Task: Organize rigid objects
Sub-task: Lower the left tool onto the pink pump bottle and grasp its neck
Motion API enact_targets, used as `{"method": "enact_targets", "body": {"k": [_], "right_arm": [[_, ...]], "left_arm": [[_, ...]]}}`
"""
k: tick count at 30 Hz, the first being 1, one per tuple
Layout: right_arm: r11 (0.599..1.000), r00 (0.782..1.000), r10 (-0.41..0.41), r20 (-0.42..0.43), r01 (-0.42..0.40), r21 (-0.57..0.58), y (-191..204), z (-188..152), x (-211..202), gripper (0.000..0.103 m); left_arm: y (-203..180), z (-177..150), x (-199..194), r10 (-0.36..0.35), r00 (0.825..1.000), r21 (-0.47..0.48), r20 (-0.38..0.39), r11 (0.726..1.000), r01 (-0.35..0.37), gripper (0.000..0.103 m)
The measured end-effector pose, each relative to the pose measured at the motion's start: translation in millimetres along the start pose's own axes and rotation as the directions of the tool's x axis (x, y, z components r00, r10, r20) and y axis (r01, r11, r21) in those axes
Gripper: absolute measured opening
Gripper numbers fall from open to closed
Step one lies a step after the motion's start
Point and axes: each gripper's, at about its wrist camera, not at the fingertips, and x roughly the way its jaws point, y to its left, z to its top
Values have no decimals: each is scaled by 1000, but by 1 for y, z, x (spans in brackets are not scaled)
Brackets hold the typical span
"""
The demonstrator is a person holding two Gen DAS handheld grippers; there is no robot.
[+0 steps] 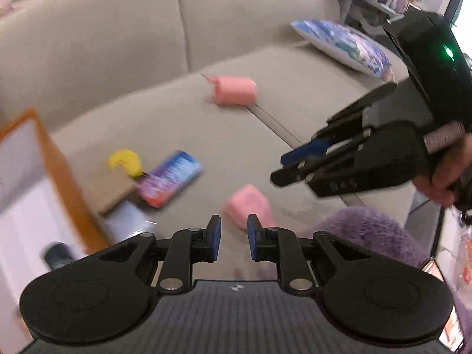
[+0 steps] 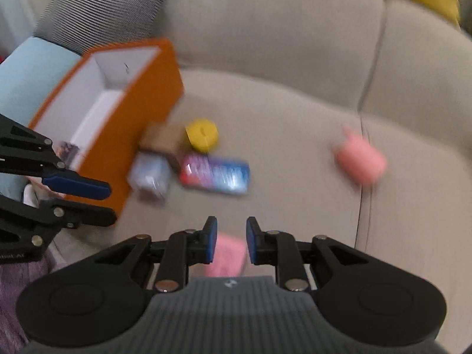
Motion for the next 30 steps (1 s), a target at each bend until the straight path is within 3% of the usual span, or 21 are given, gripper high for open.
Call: {"method": "enact_targets", "body": {"k": [2,6,8,13,17,24,30], "right_arm": [[1000,1000,-3,-22,3,30,-5,-16,7,22],[994,999,-15,-51,20,103,-12,-42,23,22],[990,998,-16,-56,24,137,-13,-50,29,22],[957,990,-127,-60,138,255,-24,-69,42,27],[932,989,-141,-50,150,329,-31,-79,45,27],[920,994,-97,-57,111,375,-40,-81,49,27],[909,990,-113,-81,136,394,-43,-79,56,26]], "left_arm": [[-9,0,18,-20,1000,-23,-22,1000,19,23],[-13,-8,51,-44,995,-156,-84,987,31,25],[-14,-14,60,-39,995,-213,-96,977,18,30],[-11,-28,77,-30,990,-333,-136,943,-17,38],[-9,-31,88,-26,988,-407,-153,913,-39,47],[-7,-34,105,-19,985,-458,-170,887,-62,53],[-10,-29,111,13,983,-438,-185,894,-94,52]]}}
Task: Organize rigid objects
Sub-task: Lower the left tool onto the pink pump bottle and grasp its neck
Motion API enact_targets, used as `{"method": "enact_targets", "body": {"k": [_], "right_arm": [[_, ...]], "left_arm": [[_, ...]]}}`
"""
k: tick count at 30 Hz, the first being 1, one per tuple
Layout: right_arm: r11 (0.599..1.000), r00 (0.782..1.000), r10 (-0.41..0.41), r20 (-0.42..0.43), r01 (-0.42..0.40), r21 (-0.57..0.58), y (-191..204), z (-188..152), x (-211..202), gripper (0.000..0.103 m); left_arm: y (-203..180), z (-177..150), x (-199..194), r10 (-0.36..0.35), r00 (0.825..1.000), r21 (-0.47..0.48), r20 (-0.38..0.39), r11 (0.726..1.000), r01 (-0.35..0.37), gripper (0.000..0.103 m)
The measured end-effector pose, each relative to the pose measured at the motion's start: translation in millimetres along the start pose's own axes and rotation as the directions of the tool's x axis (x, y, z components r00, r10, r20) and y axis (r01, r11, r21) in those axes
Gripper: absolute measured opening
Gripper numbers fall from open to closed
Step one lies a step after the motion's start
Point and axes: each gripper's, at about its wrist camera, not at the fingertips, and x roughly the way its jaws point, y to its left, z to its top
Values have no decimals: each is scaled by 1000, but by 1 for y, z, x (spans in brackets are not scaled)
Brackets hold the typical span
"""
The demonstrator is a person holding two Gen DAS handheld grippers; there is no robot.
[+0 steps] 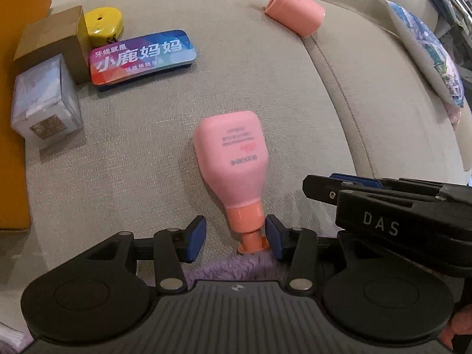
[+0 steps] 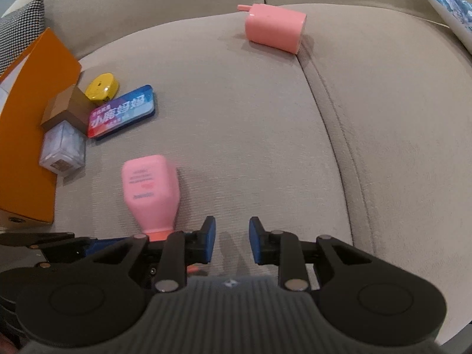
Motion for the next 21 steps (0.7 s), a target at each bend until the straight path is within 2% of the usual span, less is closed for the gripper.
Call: {"method": "enact_targets", "body": {"k": [1,4,9,14,15,16,17,18,21], "right_arm": [[1000,1000,-1,-3,1,7,-1,0,1,26],[999,1000,16,14,-17,38,-4,-1,-1,26],[997,998,-14,61,9,79,-8,-6,-8,26],[994,998,-24,56,18,104,-10,-6,-8,27],[995,998,-22,57,16,100,-9,-6,-8,28],[995,998,-25,55,20,93,-7,-6,-8,29],[996,998,-29,51,25,83,-6,-6,-7,30],[997,998,-31,49,27,79,-5,-5,-7,30],[997,999,-29,46,25,74,-6,-5,-6,31]], "left_arm": [[0,0,-1,1,1000,-4,4,1000,-1,52],[0,-1,-3,-19,999,-10,28,1000,19,61],[9,-5,-8,-63,997,-56,45,996,65,68],[0,-2,-4,-37,998,-12,44,999,38,71],[-5,-1,-3,-21,999,18,45,1000,20,70],[-7,0,-2,-4,999,36,46,999,2,64],[-10,2,0,18,999,52,49,998,-20,48],[-11,3,1,32,998,62,52,997,-35,42],[-6,5,-2,14,998,62,59,998,-18,32]]}}
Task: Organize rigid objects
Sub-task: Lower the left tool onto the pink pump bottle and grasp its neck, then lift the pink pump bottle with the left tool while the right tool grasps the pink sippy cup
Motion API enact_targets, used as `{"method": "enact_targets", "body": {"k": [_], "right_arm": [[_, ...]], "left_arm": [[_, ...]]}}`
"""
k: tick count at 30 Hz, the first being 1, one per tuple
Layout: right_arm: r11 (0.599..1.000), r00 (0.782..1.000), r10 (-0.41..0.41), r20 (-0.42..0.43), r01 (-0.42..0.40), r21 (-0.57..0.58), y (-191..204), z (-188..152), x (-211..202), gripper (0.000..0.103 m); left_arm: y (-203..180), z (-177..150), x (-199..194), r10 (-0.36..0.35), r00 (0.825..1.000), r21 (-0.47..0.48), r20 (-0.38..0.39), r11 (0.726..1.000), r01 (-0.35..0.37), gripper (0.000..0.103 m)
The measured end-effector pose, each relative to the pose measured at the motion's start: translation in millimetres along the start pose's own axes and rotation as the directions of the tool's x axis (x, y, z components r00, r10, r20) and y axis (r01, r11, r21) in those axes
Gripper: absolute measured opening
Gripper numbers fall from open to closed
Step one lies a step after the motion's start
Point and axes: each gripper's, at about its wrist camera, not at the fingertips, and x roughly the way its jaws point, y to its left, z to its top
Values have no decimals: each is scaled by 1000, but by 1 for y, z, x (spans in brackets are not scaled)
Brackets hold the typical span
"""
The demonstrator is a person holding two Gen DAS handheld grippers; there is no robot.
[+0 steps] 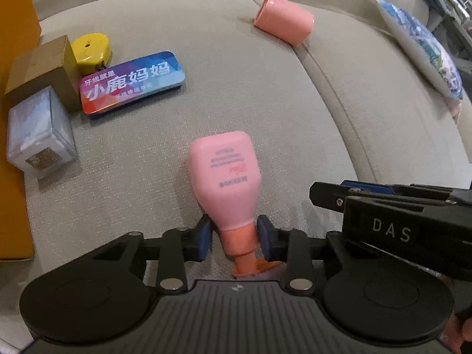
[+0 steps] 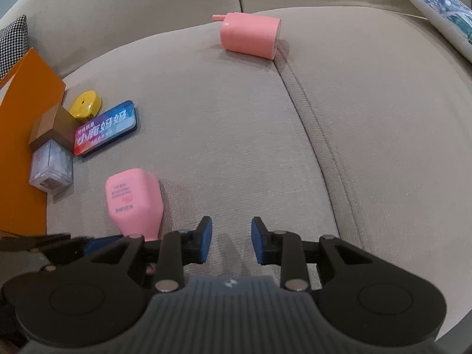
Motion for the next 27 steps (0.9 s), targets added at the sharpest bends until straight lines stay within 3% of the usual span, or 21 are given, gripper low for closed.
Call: {"method": "enact_targets", "body": {"k": [6,12,17,20,27], "right_arm": [[997,1000,-17,16,18,-71,11,-1,-3,32],[984,999,27,35,-20,-177,26,4,-7,32],[982,996,72,42,-64,-176,32,21,-3,32],[976,993,111,39,-102,-195,42,29,2,32],[972,992,127,27,-119,-202,49,29,13,32]], "left_arm": [[13,6,-25,-5,998,26,61,1000,4,29],[22,20,-48,60,993,82,101,994,-69,29],[26,38,-46,109,994,157,-1,982,-107,29],[40,51,-39,69,992,81,-110,995,-60,30],[42,72,-42,76,994,92,-83,993,-68,37]]}}
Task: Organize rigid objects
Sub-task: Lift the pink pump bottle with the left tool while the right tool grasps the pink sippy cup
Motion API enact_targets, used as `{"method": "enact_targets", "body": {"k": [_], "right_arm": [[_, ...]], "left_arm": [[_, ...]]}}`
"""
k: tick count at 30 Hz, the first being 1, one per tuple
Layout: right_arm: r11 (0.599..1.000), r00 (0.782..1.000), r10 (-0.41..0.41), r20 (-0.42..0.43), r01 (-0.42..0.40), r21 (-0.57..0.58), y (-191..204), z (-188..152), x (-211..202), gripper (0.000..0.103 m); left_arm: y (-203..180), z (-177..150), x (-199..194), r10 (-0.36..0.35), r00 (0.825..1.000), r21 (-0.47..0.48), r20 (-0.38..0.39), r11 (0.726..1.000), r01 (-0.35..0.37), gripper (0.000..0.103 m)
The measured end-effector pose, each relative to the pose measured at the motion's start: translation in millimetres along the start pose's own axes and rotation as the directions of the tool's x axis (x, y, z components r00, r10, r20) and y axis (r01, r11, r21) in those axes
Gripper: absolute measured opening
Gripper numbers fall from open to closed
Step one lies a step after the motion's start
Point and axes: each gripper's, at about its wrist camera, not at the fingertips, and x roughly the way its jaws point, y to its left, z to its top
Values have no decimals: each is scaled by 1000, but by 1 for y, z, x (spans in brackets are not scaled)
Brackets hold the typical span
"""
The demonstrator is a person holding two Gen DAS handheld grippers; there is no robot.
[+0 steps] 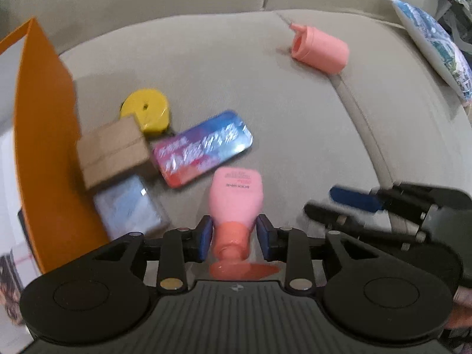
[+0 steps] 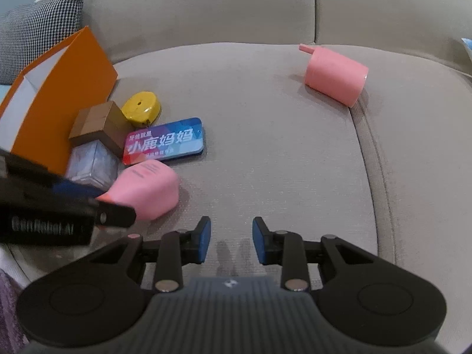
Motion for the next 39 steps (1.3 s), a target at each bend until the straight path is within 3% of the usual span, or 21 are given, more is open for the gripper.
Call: {"method": "enact_targets", "body": {"k": [8,9,11,16,19,25,28,31,34,36,38,39], "right_arm": [[986,993,117,-3,-116,-120,20,4,0,32],[986,993,119,0,-118,-121,21,6,1,32],[987,994,113,9,-111,-119,24,11,6,32],[988,993,119,18,-116,-100,26,18,14,32],[989,992,124,1,-124,-79,23,18,18,33],[990,991,132,-1,-131,-53,11,20,14,33],[991,995,102,1,-102,-81,2,21,7,33],[990,999,53,1,-52,-135,-7,20,7,33],[987,1000,23,-1,-23,-161,-20,26,5,33],[983,1000,8,-4,-9,-183,-29,33,4,33],[972,1000,-11,5,12,-236,-34,43,2,34],[964,1000,-21,9,22,-265,-36,49,1,39]], "left_arm": [[-4,23,-1,-17,999,-7,30,1000,17,37],[-3,25,-1,-25,999,-16,31,1000,26,40],[-2,27,-2,-54,998,-28,44,998,56,57],[2,23,-15,-89,989,-27,122,995,92,75],[5,19,-25,-95,983,-1,156,995,97,75],[-10,-2,-30,-79,967,141,242,989,45,75],[-11,-13,-31,-69,949,154,308,988,22,75],[-10,-15,-26,-82,947,148,310,988,37,71],[-12,-15,-16,-54,951,159,306,987,5,70],[-14,-13,-10,-41,953,166,301,986,-10,59],[-14,-11,-6,-46,952,168,303,986,-6,40],[-13,-10,-5,-47,952,163,303,987,-4,36]]}}
